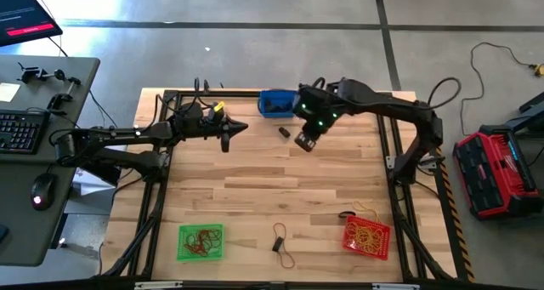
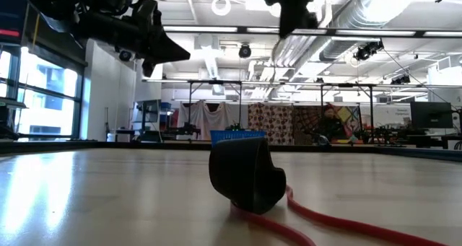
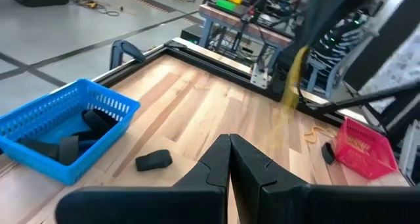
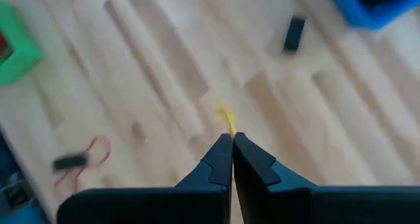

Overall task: Sort rubber bands into baskets
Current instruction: Put the yellow rubber band into the red basket, then put the black rubber band into the blue basket

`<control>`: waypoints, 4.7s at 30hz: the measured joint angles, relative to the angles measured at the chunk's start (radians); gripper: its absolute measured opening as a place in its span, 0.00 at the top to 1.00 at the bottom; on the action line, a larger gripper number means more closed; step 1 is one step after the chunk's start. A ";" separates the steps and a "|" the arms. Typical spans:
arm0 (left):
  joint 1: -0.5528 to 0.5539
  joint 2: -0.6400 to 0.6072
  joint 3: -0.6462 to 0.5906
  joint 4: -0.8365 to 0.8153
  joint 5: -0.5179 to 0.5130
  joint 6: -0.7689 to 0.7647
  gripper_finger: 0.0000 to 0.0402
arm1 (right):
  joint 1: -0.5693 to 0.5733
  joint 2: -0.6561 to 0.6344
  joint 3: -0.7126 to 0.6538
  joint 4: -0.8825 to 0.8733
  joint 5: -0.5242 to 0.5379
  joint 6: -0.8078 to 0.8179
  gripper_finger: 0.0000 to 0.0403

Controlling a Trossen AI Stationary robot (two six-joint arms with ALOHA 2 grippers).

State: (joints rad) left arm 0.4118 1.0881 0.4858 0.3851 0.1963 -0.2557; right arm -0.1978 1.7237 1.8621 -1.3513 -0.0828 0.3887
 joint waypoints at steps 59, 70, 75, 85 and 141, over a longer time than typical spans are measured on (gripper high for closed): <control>0.000 0.000 0.000 -0.022 0.002 0.050 1.00 | 0.808 -0.194 -0.787 0.323 -0.391 1.302 0.97; 0.000 0.000 0.000 -0.023 -0.010 0.050 1.00 | 0.802 -0.194 -0.790 0.331 -0.447 1.190 0.61; 0.000 0.000 0.000 -0.023 -0.026 0.050 1.00 | 0.767 -0.194 -0.750 0.268 -0.402 1.106 0.55; 0.000 0.000 0.000 -0.042 -0.055 0.053 1.00 | 0.596 -0.189 -0.680 0.219 -0.170 0.739 0.55; 0.000 0.000 0.000 -0.060 -0.113 0.074 1.00 | 0.587 0.032 -0.851 0.482 -0.208 0.103 0.94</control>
State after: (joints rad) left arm 0.4115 1.0882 0.4854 0.3256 0.0828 -0.1815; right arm 0.3891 1.7561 1.0115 -0.8695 -0.2911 0.4922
